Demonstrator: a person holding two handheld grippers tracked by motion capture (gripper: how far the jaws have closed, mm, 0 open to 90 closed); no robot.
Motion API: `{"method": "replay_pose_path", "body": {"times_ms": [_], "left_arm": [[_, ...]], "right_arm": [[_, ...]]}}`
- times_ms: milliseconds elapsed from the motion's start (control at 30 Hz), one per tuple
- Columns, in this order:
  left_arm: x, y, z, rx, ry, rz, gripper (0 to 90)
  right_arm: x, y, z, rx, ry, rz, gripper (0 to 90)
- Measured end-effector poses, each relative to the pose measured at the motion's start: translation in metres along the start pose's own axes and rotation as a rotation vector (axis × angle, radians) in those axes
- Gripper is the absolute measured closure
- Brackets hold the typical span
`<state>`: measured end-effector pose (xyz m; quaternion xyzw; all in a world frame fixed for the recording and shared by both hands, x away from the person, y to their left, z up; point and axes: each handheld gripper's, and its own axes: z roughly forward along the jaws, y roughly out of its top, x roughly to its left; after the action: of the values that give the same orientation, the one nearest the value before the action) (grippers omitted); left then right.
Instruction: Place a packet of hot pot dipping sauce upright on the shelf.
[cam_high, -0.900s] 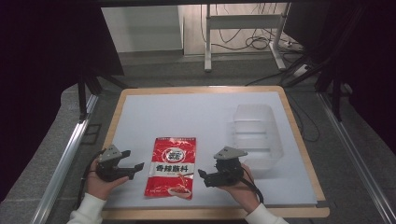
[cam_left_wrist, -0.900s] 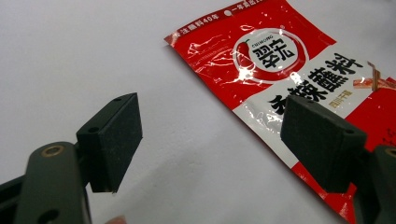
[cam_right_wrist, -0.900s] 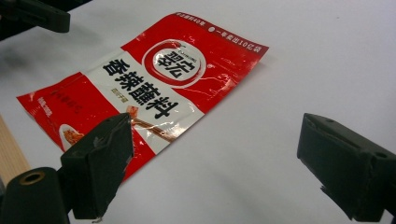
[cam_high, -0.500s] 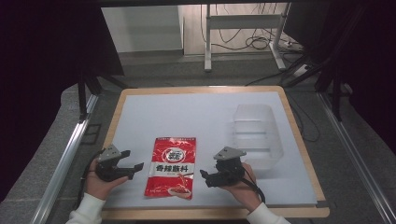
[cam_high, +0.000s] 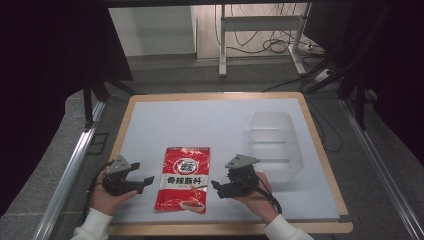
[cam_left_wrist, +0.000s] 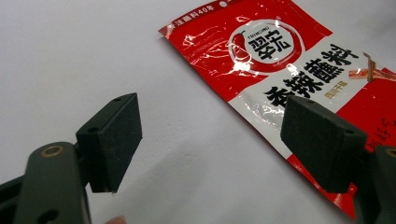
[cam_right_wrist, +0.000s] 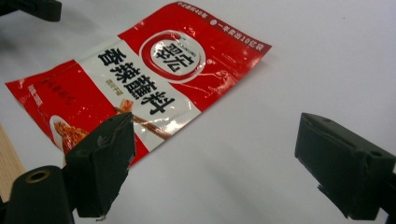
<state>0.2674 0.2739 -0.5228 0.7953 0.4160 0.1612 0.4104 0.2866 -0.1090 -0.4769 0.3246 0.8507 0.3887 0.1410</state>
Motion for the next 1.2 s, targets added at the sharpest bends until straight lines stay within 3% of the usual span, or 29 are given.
{"method": "replay_pose_path", "body": {"times_ms": [333, 833, 1200], "left_arm": [[0.001, 0.007, 0.006, 0.013, -0.009, 0.020, 22.4], [-0.001, 0.011, 0.009, 0.020, -0.021, 0.021, 23.6], [-0.002, 0.010, 0.010, 0.031, -0.017, 0.037, 23.5]], "right_arm": [[-0.001, 0.013, 0.007, 0.008, 0.014, -0.012, 15.8], [-0.013, 0.033, 0.002, 0.004, 0.030, -0.007, 19.8], [-0.025, 0.052, 0.011, 0.039, 0.055, -0.003, 21.9]]}}
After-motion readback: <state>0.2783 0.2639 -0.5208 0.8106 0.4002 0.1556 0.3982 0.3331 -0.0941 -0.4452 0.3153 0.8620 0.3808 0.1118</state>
